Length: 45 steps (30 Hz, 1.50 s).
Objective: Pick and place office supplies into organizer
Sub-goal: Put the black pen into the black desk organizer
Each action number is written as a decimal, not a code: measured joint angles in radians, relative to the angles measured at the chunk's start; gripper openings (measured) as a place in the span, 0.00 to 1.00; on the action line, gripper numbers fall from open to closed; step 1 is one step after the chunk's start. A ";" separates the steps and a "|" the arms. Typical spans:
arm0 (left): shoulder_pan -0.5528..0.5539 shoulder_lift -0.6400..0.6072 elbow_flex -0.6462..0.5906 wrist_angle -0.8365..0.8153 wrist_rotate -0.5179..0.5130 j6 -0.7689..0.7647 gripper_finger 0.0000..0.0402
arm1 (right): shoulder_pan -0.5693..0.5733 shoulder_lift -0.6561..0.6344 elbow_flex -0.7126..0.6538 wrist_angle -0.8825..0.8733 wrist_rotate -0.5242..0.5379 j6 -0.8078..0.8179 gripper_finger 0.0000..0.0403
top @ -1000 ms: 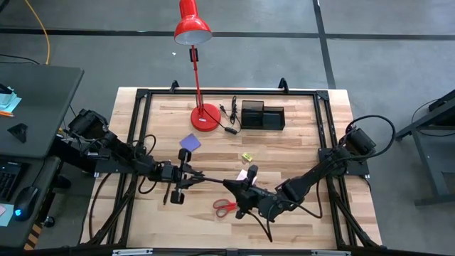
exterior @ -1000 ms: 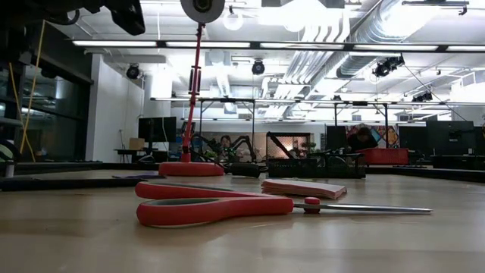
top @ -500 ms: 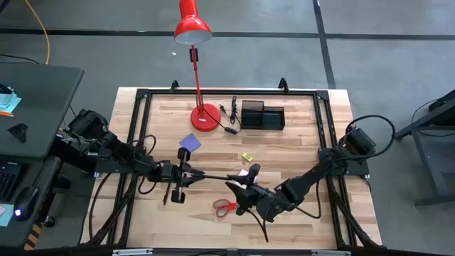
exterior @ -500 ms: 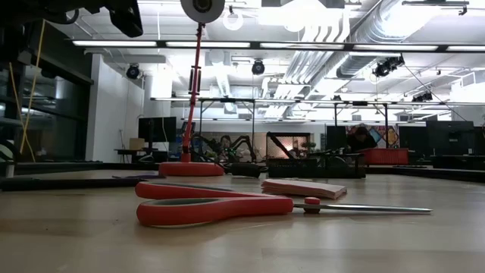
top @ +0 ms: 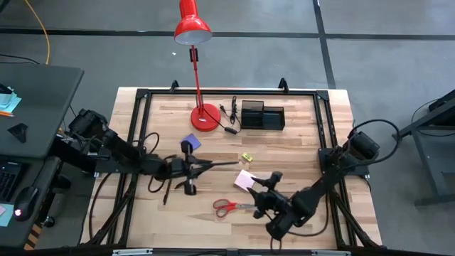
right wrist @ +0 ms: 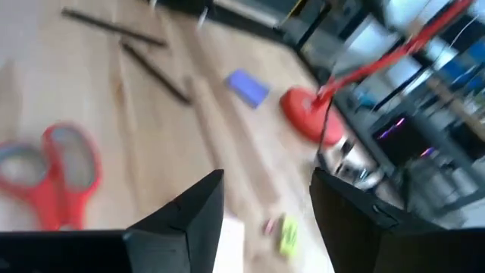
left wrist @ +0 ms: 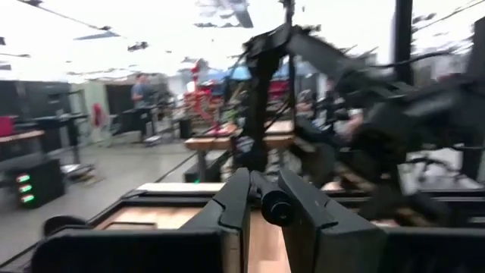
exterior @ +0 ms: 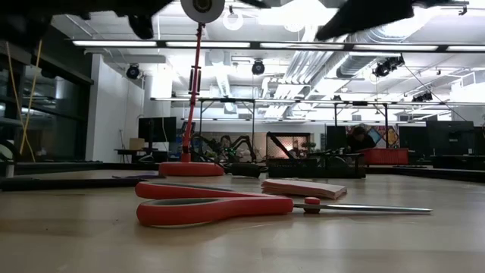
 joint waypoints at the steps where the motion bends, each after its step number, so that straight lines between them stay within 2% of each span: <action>1: 0.020 0.000 0.018 -0.034 -0.001 0.000 0.09 | 0.011 0.000 0.000 -0.042 -0.018 0.058 0.47; 5: 0.114 0.000 0.106 -0.199 0.002 -0.001 0.14 | 0.044 0.000 0.000 -0.143 -0.052 0.239 0.47; 7: 0.170 0.000 0.165 -0.313 0.037 -0.002 0.14 | 0.055 0.000 0.000 -0.163 -0.052 0.282 0.47; 11: 0.286 0.000 0.304 -0.566 0.192 -0.060 0.09 | 0.065 0.000 0.000 -0.173 -0.044 0.295 0.47; 14: 0.367 0.000 0.399 -0.709 0.278 -0.086 0.08 | 0.065 0.000 0.000 -0.177 -0.045 0.296 0.47; 23: 0.569 0.000 0.580 -0.998 0.313 -0.071 0.13 | 0.064 0.000 0.000 -0.183 -0.093 0.296 0.47; 27: 0.648 0.000 0.585 -1.007 0.434 -0.080 0.09 | 0.064 0.000 0.000 -0.188 -0.096 0.297 0.47; 32: 0.731 0.032 0.589 -0.979 0.527 -0.132 0.09 | 0.064 0.000 0.000 -0.193 -0.096 0.314 0.47; 37: 0.775 0.128 0.586 -0.949 0.541 -0.157 0.13 | 0.064 0.000 0.000 -0.193 -0.095 0.335 0.47; 45: 0.791 0.285 0.592 -0.789 0.557 -0.158 0.09 | 0.064 0.000 0.000 -0.195 -0.096 0.354 0.47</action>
